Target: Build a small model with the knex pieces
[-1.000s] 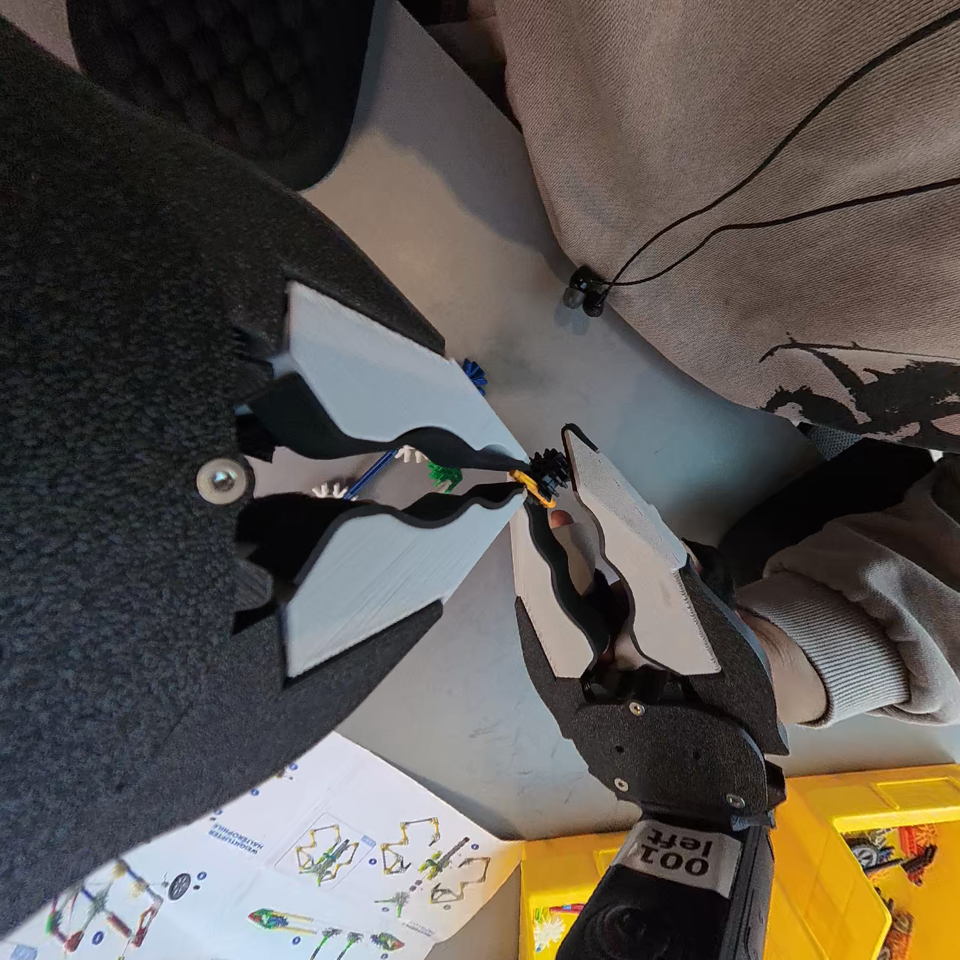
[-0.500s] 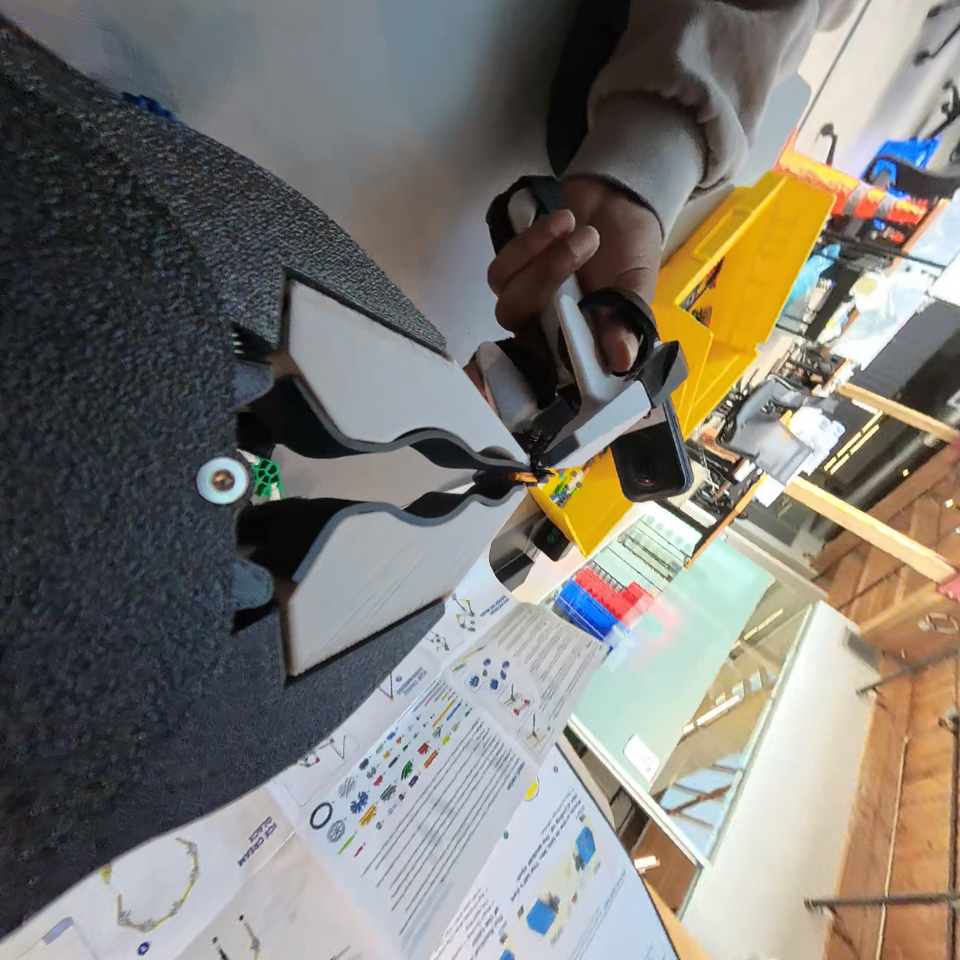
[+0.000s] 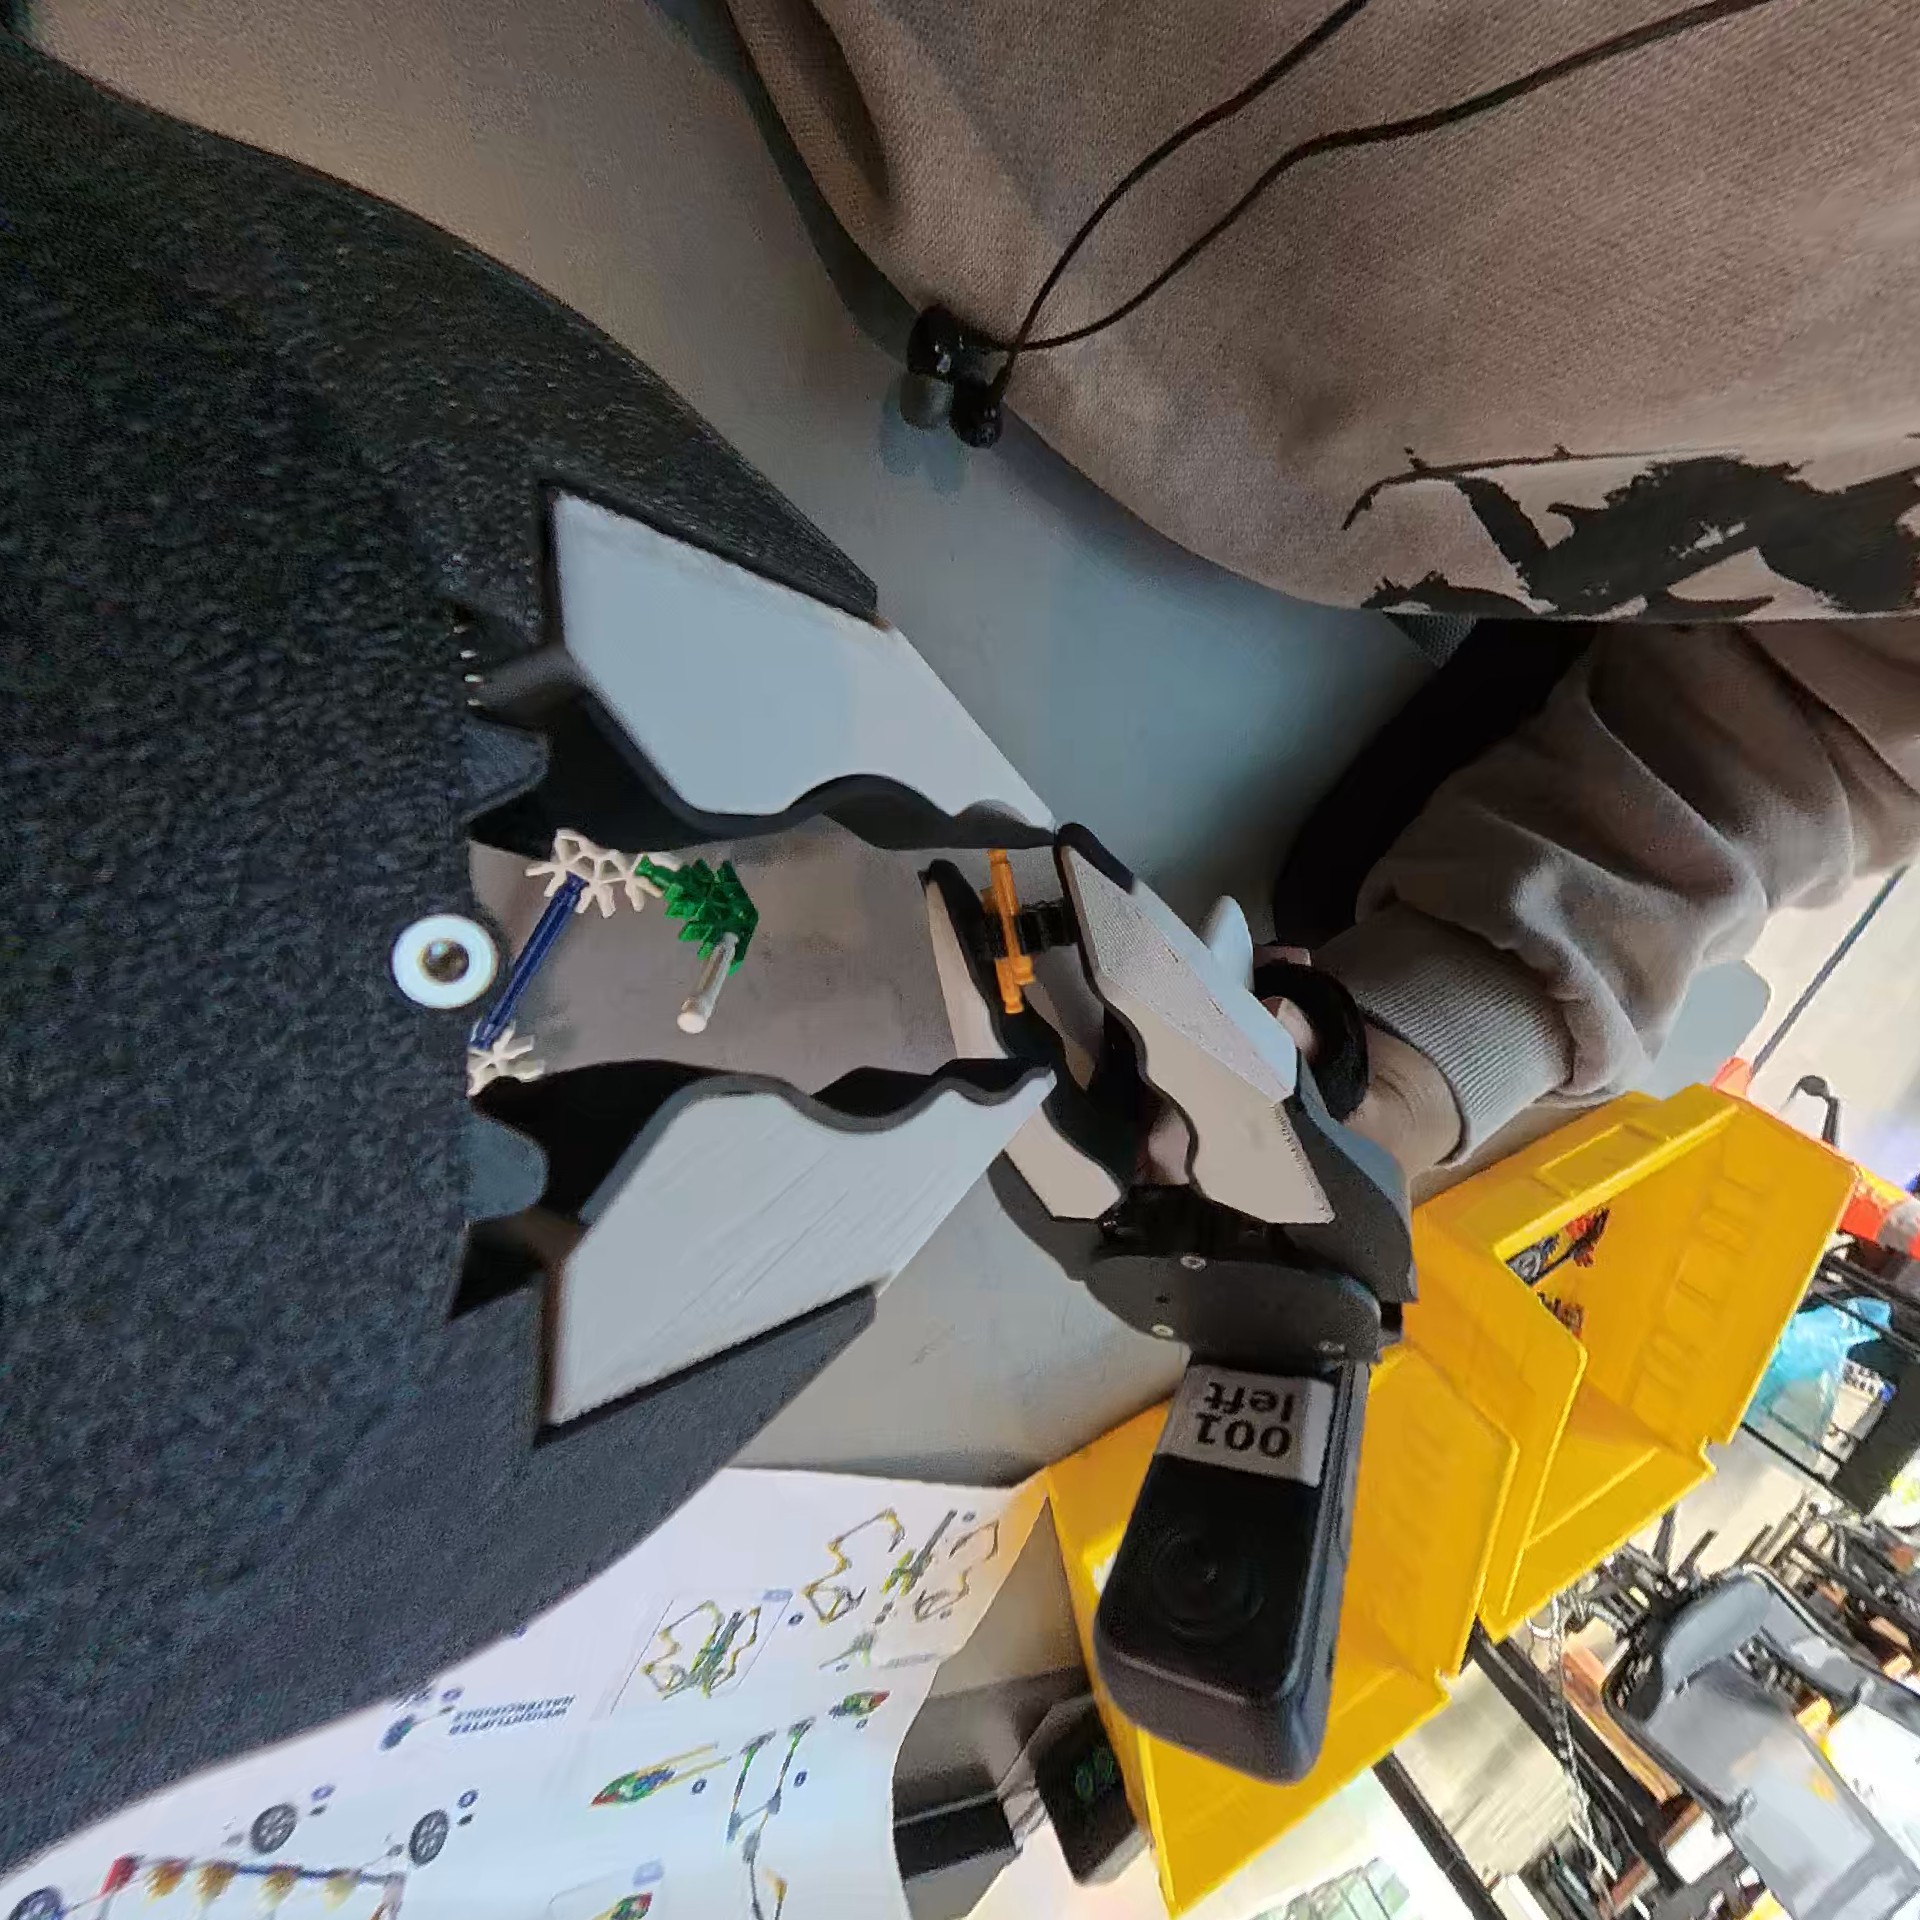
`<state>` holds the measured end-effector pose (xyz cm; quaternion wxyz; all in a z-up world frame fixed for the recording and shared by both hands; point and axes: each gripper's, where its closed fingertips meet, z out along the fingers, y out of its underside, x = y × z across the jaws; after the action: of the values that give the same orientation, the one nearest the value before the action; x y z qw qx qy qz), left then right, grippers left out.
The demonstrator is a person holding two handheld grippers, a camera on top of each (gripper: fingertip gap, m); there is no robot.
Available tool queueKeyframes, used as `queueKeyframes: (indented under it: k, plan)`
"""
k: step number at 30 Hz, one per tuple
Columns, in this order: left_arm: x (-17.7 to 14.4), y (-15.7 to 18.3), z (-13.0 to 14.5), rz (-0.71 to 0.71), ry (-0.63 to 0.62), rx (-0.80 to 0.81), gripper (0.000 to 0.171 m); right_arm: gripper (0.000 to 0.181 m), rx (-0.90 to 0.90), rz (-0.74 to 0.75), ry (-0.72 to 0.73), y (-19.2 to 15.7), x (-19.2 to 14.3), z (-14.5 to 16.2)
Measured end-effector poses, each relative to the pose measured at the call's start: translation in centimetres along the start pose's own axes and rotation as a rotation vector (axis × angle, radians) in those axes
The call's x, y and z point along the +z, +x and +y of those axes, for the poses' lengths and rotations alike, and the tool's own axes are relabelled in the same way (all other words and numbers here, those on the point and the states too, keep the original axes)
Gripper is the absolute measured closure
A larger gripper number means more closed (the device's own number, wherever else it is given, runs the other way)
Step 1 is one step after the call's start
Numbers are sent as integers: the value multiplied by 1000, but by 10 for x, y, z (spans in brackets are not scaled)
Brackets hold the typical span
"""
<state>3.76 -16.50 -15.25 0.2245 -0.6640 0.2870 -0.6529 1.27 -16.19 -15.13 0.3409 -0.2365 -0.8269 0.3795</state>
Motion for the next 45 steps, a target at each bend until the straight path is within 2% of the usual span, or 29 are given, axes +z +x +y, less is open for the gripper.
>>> queueKeyframes:
  k: [3, 9, 13, 20, 30, 34, 45]
  plan:
    - [7, -3, 12, 32, -50, -38, 148, 157, -10, -87, -10, -19, 6, 4]
    - [9, -4, 16, 72, -68, -83, 148, 155, -10, -86, -2, -23, 9, 6]
    - [8, -2, 16, 96, -61, -96, 148, 146, 14, -108, -9, -27, 11, 10]
    - [11, 0, 21, 118, -82, -97, 148, 156, 38, -128, 16, -30, 17, 10]
    - [3, -6, -9, 61, 131, -67, 148, 157, 47, 25, 68, -4, 8, 10]
    - [-2, -11, -14, 30, 152, -73, 149, 157, 49, 66, 74, 4, 7, 13]
    - [-2, -21, -13, 29, 145, -141, 149, 159, 153, -12, 106, 5, 1, 24]
